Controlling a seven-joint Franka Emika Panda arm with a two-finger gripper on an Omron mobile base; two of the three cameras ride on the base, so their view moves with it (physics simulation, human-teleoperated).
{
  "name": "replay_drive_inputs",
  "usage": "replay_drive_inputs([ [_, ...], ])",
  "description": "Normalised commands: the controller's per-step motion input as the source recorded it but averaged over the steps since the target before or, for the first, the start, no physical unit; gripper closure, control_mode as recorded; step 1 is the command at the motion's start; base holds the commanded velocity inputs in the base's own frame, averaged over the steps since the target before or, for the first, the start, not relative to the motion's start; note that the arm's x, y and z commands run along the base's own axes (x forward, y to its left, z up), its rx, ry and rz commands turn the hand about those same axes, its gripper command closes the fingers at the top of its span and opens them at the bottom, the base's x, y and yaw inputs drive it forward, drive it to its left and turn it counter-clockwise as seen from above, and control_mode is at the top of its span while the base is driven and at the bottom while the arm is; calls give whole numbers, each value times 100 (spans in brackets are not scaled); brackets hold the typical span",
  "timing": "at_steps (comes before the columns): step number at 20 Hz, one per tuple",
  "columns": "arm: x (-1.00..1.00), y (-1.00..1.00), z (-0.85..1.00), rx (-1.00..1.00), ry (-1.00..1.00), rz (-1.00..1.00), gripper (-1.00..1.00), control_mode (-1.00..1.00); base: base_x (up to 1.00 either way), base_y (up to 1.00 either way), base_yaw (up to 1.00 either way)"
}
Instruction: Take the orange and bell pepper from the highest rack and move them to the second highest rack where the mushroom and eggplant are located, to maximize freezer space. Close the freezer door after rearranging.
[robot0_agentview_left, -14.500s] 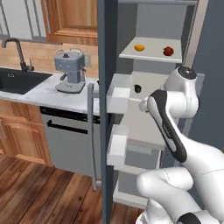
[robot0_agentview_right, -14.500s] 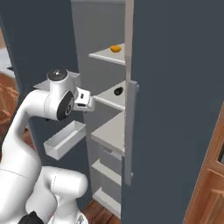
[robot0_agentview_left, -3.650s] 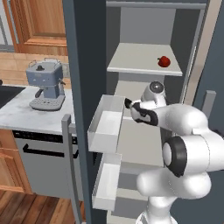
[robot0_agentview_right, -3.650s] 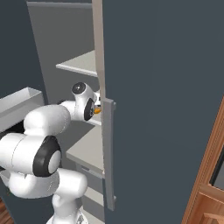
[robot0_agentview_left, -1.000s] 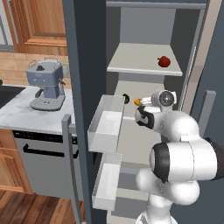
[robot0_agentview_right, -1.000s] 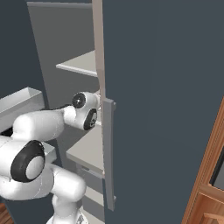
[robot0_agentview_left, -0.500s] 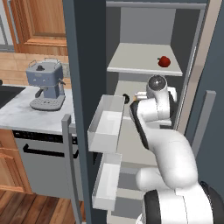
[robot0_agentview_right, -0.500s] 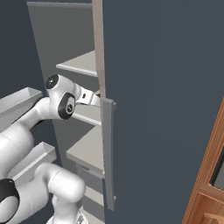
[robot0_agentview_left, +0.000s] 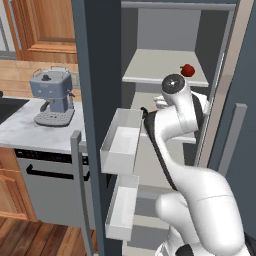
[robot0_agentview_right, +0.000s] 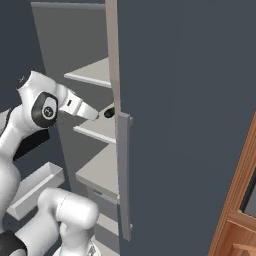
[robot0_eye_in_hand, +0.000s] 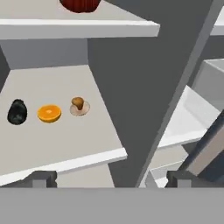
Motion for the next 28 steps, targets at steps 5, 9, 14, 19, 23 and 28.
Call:
replay_drive_inputs([
  [5, -40, 1, 91, 0, -1, -34, -100, -100, 0, 0, 0],
  [9, -18, -1, 88, 0, 0, -12, -100, -100, 0, 0, 0],
  [14, -3, -8, 64, 0, 0, -11, -100, -100, 0, 0, 0],
  [19, 4, -19, 10, 0, 0, 0, -100, -100, 0, 0, 0],
  [23, 26, -23, 0, 0, 0, 0, -100, -100, 0, 0, 0],
  [28, 36, -7, -7, 0, -6, 0, -100, -100, 0, 0, 0],
])
